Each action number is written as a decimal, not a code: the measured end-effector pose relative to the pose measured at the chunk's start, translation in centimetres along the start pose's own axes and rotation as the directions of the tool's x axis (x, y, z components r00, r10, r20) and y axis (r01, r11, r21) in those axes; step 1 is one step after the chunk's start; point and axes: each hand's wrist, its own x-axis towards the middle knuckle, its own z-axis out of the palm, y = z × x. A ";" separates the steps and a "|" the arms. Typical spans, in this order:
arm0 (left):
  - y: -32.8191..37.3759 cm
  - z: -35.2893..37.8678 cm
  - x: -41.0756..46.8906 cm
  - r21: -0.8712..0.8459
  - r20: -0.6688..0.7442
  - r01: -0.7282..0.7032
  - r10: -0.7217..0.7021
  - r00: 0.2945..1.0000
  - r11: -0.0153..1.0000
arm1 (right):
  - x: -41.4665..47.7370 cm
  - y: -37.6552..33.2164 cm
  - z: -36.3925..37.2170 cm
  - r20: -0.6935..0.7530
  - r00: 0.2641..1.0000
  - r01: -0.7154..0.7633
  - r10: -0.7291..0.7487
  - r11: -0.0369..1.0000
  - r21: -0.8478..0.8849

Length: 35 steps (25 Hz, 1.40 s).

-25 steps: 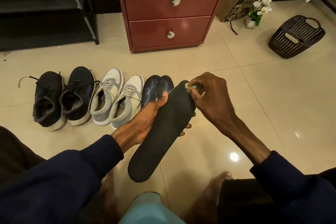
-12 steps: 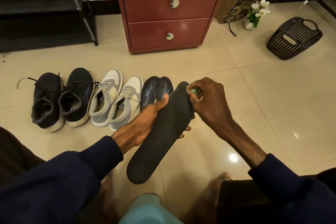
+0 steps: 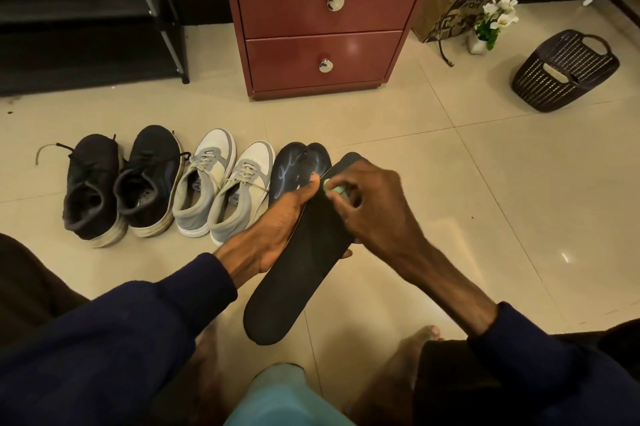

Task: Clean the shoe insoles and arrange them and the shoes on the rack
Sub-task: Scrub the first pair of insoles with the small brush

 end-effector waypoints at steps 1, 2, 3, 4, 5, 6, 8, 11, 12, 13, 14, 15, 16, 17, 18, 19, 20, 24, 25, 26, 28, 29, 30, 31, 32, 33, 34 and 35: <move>-0.2 -0.3 0.1 0.008 -0.029 -0.024 0.024 0.999 1.000 | -0.8 -1.1 0.5 0.149 0.987 0.047 -0.052 0.998 0.038; -0.4 -0.5 0.2 0.032 -0.061 -0.047 0.048 0.997 0.998 | -1.1 -1.7 0.4 0.254 0.963 0.080 -0.092 0.995 0.058; -0.5 -0.5 0.1 0.030 -0.057 -0.049 0.051 0.997 0.998 | -0.8 -1.6 -0.1 0.281 0.954 0.095 -0.104 0.995 0.043; -0.5 -0.3 0.1 0.011 -0.016 -0.028 0.028 0.999 1.000 | -0.1 -0.9 -0.6 0.222 0.972 0.078 -0.078 0.997 0.005; -0.5 -0.1 0.0 -0.003 0.033 0.003 -0.002 0.999 1.000 | 0.7 0.0 -1.3 0.115 0.993 0.024 -0.019 0.999 -0.047; -0.5 0.1 0.1 -0.005 0.072 0.020 -0.020 0.997 1.000 | 1.4 1.0 -2.0 -0.002 0.999 -0.043 0.043 0.993 -0.106; -0.4 0.3 0.1 0.002 0.069 0.024 -0.024 0.997 1.000 | 1.6 1.8 -2.3 -0.128 0.986 -0.127 0.109 0.982 -0.141; -0.4 -0.2 0.3 0.009 -0.009 -0.011 0.011 1.000 1.000 | -0.4 -0.8 -0.4 0.138 0.990 0.032 -0.029 0.999 -0.019; -0.5 -0.6 0.4 0.022 -0.042 -0.029 0.030 0.999 0.999 | -0.9 -1.7 -0.2 0.271 0.960 0.063 -0.070 0.997 0.035; -0.6 -0.8 0.4 0.030 -0.057 -0.048 0.050 0.997 0.998 | -1.0 -1.7 -0.5 0.350 0.933 0.072 -0.086 0.996 0.051; -0.7 -0.9 0.5 0.016 -0.048 -0.045 0.046 0.998 0.999 | -0.5 -1.1 -0.9 0.338 0.938 0.072 -0.072 0.997 0.013; -0.6 -0.8 0.6 -0.002 -0.021 -0.028 0.028 0.999 1.000 | 0.3 -0.1 -1.4 0.250 0.968 0.036 -0.021 0.998 -0.056; -0.5 -0.5 0.5 -0.022 0.018 -0.008 0.008 1.000 1.000 | 1.0 1.0 -2.0 0.124 0.991 -0.026 0.044 0.990 -0.141; -0.3 -0.2 0.5 -0.034 0.042 0.000 0.001 0.999 0.999 | 1.4 1.9 -2.6 0.000 0.995 -0.101 0.103 0.974 -0.204; -0.2 0.0 0.5 -0.037 0.047 0.000 0.002 0.999 0.999 | 1.5 2.3 -2.7 -0.082 0.987 -0.150 0.135 0.964 -0.219; -0.1 -0.1 0.6 -0.039 0.031 -0.007 0.008 0.999 0.999 | 1.2 2.2 -2.4 -0.105 0.986 -0.151 0.131 0.967 -0.206; 0.0 -0.3 0.6 -0.045 0.028 -0.013 0.014 1.000 0.999 | 0.7 1.5 -1.7 -0.046 0.995 -0.099 0.092 0.981 -0.170; -0.5 -0.9 0.7 -0.032 -0.007 -0.038 0.038 0.999 0.999 | -0.6 -0.9 -1.1 0.365 0.930 0.049 -0.048 0.999 0.006; -0.6 -0.9 0.8 -0.029 0.004 -0.026 0.026 1.000 0.999 | 0.1 -0.1 -1.5 0.307 0.952 0.025 -0.013 0.999 -0.035; -0.5 -0.7 0.6 -0.029 0.021 -0.012 0.013 1.000 1.000 | 0.8 1.0 -2.1 0.198 0.979 -0.024 0.043 0.995 -0.098; -0.2 -0.4 0.5 -0.029 0.045 -0.005 0.006 0.999 1.000 | 1.7 2.6 -2.9 -0.030 0.991 -0.131 0.127 0.972 -0.197; -0.1 -0.4 0.5 -0.027 0.038 -0.011 0.012 0.999 1.000 | 1.7 2.7 -2.9 -0.072 0.989 -0.143 0.131 0.970 -0.196; -0.1 -0.4 0.6 -0.033 0.041 -0.013 0.015 0.999 0.999 | 1.4 2.5 -2.6 -0.023 0.993 -0.122 0.119 0.978 -0.168; -0.1 -0.5 0.6 -0.040 0.042 -0.013 0.015 0.999 0.999 | 0.9 1.8 -2.2 0.096 0.991 -0.083 0.094 0.990 -0.118; -0.2 -0.6 0.6 -0.045 0.035 -0.014 0.016 0.999 0.999 | 0.3 1.0 -1.9 0.248 0.966 -0.050 0.066 0.996 -0.071; -0.2 -0.7 0.6 -0.045 0.032 -0.018 0.019 0.999 0.999 | 0.0 0.4 -1.9 0.371 0.927 -0.037 0.052 0.998 -0.047; -0.3 -0.8 0.6 -0.046 0.034 -0.019 0.021 0.999 0.999 | 0.0 0.4 -2.1 0.398 0.916 -0.024 0.047 0.998 -0.063; -0.3 -0.8 0.6 -0.050 0.044 -0.019 0.021 0.999 0.999 | 0.4 1.0 -2.4 0.329 0.942 -0.034 0.066 0.994 -0.102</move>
